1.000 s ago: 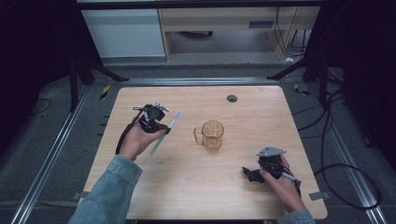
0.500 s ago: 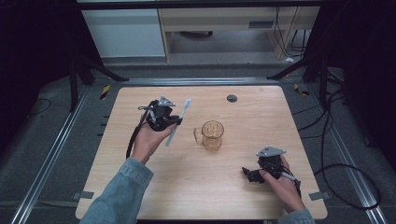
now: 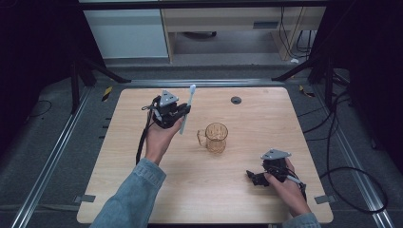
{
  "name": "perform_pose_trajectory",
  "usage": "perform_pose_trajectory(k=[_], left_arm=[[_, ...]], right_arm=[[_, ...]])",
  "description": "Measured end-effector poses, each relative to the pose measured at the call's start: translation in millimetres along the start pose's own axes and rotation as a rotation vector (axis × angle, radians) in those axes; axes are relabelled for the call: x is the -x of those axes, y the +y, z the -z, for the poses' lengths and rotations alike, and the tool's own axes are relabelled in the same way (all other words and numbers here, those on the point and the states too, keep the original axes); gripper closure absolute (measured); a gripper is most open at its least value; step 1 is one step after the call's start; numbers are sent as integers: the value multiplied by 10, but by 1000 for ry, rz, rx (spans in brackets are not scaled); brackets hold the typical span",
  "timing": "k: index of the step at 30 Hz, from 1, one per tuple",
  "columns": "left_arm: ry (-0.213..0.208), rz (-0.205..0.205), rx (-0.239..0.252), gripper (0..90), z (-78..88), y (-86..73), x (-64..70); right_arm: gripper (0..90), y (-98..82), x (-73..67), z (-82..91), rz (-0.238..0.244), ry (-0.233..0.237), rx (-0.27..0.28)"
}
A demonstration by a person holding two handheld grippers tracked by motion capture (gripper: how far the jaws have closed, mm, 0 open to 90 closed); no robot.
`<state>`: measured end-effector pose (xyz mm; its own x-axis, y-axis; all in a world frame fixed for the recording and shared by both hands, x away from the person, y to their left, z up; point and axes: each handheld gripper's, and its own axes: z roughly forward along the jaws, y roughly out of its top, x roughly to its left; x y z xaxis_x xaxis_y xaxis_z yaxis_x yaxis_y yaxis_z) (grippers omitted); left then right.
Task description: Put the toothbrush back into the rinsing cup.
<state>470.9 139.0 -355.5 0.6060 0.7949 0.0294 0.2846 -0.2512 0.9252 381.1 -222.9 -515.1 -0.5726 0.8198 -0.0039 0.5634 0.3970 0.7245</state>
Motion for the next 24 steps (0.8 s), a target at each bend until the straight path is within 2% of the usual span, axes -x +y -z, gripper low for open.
perform_pose_trajectory(k=[3,5,7,12,15,17,24], left_arm=[[-13,-22,64,787,5,31,61],[-25,-36,78,787,-10,55,93],[-35,-27,96,787,-24,73,123],[-19,-38,153,787,-25,97,176],[-10,-29,224,787,6,97,202],[-10,-26,254,787,26,100,215],[0,-32,313,788,55,116,271]], right_arm=[[8,0,0,0,-1,0,0],[8,0,0,1,0,-1,-1],[8,0,-1,0,1,-1,0],[9,0,-3,2,3,-1,-1],[9,-1,-3,1,5,-1,-1],[8,-1,-3,2,6,-1,-2],[8,0,-3,1,6,0,-1]])
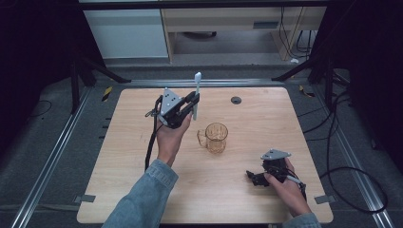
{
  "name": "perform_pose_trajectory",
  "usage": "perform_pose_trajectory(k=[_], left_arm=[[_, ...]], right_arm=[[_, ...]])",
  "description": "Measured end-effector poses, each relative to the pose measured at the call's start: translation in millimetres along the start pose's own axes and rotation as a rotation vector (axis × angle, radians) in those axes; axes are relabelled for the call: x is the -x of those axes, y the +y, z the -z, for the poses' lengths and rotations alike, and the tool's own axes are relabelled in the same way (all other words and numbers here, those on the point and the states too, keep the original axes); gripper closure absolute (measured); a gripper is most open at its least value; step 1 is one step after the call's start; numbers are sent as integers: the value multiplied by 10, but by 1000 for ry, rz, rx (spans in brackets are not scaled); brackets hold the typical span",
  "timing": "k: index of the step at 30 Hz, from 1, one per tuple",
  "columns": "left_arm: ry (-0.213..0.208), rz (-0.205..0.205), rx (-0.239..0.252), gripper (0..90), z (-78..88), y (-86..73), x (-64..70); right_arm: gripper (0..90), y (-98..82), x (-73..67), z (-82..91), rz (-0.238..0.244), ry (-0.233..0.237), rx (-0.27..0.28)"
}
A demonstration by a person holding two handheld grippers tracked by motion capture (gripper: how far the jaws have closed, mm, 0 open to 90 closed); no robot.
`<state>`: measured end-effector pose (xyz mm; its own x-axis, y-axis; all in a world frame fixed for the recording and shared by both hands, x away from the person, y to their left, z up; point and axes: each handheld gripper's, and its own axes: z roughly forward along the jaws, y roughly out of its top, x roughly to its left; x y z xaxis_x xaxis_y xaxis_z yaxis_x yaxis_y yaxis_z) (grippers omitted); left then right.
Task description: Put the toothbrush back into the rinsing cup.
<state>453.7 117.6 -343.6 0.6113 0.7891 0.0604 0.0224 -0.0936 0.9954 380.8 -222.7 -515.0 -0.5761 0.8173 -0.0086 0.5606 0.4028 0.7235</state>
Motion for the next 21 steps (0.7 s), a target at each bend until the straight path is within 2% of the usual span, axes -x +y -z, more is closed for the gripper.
perform_pose_trajectory(k=[5,6,11,16,18,21], left_arm=[[16,-14,36,787,-8,13,11],[12,-1,37,788,-6,8,22],[9,12,69,788,-35,-10,49],[13,-10,93,788,-57,-16,75],[7,9,87,788,-59,-29,83],[2,15,94,788,-61,-43,85]], right_arm=[[9,0,-1,0,2,1,1],[9,0,-4,1,2,2,1],[9,0,-4,1,2,2,1],[9,0,-1,1,3,2,0],[8,0,-1,1,2,2,-1],[9,0,0,1,5,3,0]])
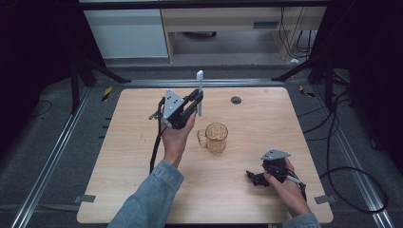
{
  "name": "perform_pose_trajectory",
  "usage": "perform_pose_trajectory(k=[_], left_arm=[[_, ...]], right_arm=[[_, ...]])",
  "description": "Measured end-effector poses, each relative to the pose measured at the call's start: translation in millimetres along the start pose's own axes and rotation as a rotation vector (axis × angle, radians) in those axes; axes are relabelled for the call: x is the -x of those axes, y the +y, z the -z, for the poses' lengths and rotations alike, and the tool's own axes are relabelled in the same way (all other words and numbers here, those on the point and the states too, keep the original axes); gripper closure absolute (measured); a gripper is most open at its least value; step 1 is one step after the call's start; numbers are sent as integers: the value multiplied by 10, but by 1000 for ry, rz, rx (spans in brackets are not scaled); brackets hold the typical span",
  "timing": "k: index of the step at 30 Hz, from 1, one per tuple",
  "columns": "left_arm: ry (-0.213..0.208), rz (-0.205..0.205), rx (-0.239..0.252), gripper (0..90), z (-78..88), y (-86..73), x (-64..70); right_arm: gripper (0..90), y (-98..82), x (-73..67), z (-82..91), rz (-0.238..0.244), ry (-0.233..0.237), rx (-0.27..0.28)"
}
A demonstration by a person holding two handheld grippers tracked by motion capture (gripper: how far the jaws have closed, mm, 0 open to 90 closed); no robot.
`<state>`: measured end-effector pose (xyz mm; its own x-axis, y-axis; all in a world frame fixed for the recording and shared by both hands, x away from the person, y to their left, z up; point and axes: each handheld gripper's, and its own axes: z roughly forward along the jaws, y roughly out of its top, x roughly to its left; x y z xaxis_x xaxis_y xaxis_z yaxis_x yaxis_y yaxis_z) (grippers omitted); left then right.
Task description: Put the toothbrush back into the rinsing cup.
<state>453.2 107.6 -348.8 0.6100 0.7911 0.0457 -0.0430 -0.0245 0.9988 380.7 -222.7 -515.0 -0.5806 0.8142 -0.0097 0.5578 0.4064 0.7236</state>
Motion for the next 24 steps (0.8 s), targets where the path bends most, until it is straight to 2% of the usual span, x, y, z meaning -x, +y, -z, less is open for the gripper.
perform_pose_trajectory(k=[6,11,18,24], left_arm=[[-4,6,11,788,11,-96,37],[-1,34,8,788,14,-215,26],[2,61,17,788,65,-289,-4],[6,63,26,788,99,-322,8]], right_arm=[[9,0,1,-1,2,3,1],[9,0,1,0,3,4,0],[9,0,1,0,3,4,0],[9,0,2,-1,3,4,0]])
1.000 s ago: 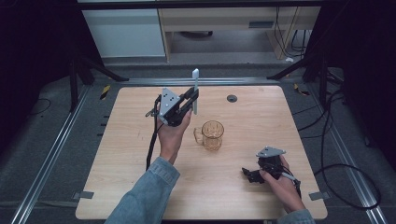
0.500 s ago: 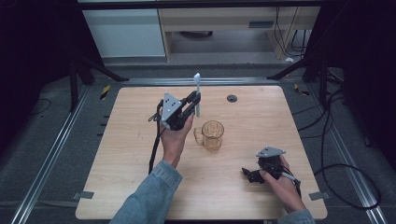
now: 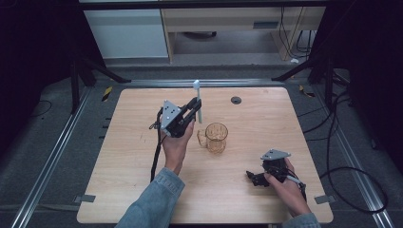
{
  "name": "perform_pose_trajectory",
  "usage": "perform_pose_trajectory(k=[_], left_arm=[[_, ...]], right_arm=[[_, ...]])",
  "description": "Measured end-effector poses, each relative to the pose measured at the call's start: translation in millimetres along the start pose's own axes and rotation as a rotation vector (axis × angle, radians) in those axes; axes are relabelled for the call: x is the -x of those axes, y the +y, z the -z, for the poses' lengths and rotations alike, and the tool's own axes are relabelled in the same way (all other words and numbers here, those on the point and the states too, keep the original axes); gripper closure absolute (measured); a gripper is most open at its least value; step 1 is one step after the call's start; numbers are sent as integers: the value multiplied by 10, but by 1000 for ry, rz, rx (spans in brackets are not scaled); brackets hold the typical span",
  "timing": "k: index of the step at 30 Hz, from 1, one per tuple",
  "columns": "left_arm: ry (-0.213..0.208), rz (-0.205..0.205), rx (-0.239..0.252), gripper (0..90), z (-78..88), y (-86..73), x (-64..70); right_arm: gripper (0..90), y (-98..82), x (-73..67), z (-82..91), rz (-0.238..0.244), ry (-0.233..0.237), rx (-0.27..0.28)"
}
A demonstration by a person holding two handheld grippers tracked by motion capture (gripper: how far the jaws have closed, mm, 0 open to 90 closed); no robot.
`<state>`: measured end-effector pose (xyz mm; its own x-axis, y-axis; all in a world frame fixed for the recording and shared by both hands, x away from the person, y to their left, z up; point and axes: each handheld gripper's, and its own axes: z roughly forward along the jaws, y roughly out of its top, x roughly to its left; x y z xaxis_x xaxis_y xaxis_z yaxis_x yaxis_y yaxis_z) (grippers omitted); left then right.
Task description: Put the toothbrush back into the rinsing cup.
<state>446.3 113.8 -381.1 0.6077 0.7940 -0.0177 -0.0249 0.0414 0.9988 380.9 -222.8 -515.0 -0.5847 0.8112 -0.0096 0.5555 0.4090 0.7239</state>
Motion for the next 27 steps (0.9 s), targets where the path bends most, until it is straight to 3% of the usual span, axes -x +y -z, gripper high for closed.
perform_pose_trajectory(k=[4,11,27], left_arm=[[-3,17,8,788,18,-24,15],[-9,-1,-5,788,35,-103,62],[-7,9,-41,788,8,-308,50]], right_arm=[[9,0,-1,0,-2,0,0],[9,0,0,0,0,0,0],[8,0,0,0,-1,0,1]])
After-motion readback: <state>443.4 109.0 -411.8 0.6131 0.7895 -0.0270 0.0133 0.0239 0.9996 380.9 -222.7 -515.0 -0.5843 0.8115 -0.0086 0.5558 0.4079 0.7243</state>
